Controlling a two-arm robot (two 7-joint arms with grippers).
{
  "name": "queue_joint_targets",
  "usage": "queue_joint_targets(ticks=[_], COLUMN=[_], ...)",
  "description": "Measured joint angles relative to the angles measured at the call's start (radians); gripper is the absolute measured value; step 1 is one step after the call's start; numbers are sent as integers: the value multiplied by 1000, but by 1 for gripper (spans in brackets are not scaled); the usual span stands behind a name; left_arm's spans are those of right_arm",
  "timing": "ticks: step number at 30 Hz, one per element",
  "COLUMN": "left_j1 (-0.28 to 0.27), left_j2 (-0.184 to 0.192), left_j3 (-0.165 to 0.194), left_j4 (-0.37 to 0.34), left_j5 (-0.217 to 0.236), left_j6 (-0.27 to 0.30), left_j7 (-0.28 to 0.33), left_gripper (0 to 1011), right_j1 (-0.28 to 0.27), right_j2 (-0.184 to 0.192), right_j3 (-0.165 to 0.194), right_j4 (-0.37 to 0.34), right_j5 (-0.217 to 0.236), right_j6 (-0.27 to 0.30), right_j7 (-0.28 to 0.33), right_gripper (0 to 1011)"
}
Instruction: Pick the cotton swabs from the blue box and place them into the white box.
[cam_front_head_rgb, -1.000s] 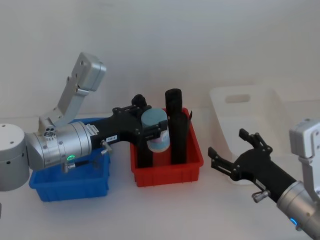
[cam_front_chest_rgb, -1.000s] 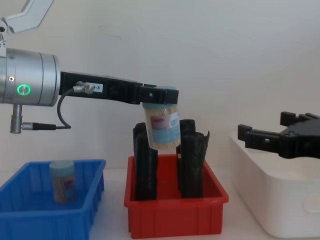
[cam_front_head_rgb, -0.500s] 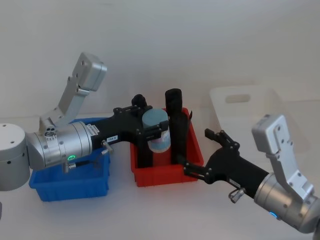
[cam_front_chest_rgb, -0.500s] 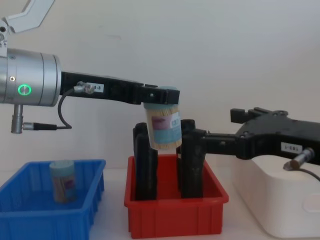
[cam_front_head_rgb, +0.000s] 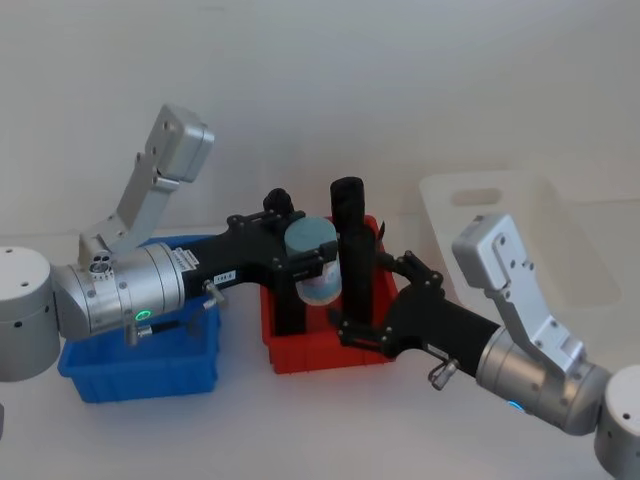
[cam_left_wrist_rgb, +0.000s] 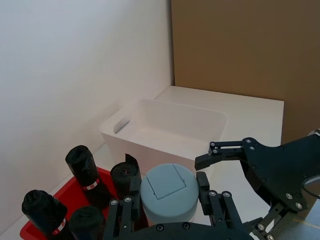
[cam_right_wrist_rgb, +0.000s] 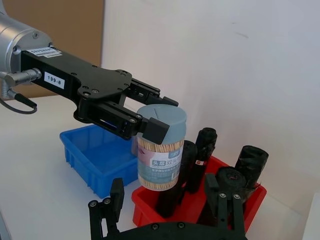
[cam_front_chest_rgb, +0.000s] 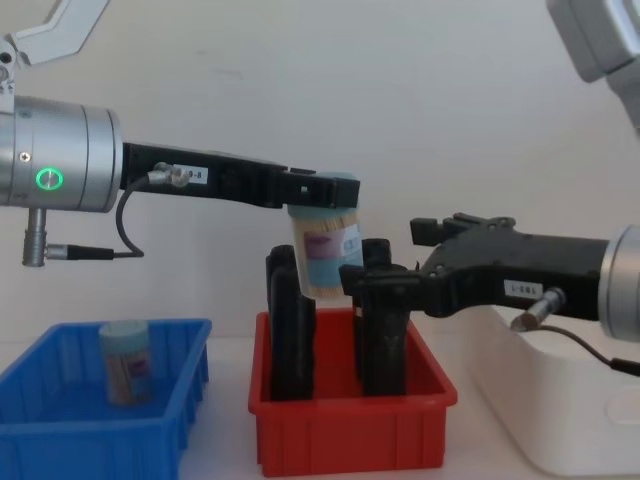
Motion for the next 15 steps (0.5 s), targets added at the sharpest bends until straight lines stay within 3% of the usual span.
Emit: queue_joint_targets(ticks=[15], left_j1=[0], left_j2=[0], left_j3=[0], left_j4=[0], left_j5=[0], left_j6=[0], left_j7=[0], left_gripper=[670], right_j1=[83], right_j2=[-51], right_j3=[-18], right_j4=[118], right_j5=[-18], right_j6=[-17], right_j7=[39], right_gripper=[1002])
